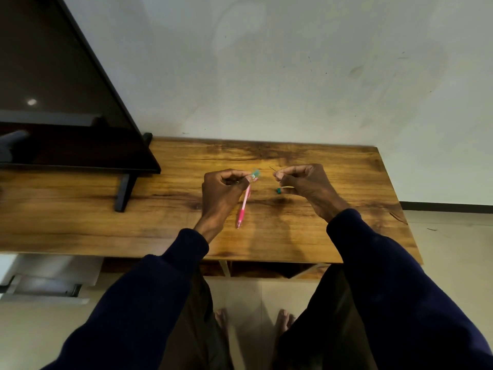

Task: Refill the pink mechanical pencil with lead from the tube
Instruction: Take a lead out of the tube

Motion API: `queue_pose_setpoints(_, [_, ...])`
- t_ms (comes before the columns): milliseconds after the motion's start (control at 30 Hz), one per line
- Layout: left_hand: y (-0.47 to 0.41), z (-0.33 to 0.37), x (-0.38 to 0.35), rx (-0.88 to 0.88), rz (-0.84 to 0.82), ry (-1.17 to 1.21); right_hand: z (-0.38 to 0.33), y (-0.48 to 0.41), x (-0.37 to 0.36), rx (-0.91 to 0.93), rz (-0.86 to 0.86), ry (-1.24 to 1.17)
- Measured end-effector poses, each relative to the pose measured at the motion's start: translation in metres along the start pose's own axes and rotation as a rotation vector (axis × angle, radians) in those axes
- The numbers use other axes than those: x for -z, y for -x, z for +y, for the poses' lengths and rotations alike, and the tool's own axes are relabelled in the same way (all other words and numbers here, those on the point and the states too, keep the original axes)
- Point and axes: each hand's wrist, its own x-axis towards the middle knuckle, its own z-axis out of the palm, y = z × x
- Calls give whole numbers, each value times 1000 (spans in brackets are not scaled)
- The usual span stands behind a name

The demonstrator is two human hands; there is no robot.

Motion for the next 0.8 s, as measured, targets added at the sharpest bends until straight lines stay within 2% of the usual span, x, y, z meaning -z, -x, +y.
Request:
queue_pose_setpoints(100, [5,-4,-9,58,-26,10,2,-2,2,30,29,54])
queue_pose_setpoints(200, [7,-7,-17,42,-50,-42,3,-2,5,55,48,92])
queue_pose_setpoints(467, [9,-34,-45,-34,-101,-353,13,-5,10,83,110,136])
queue_pose_setpoints(800, [17,-43,-66,-80,-134,-415,19,-4,11,79,138,157])
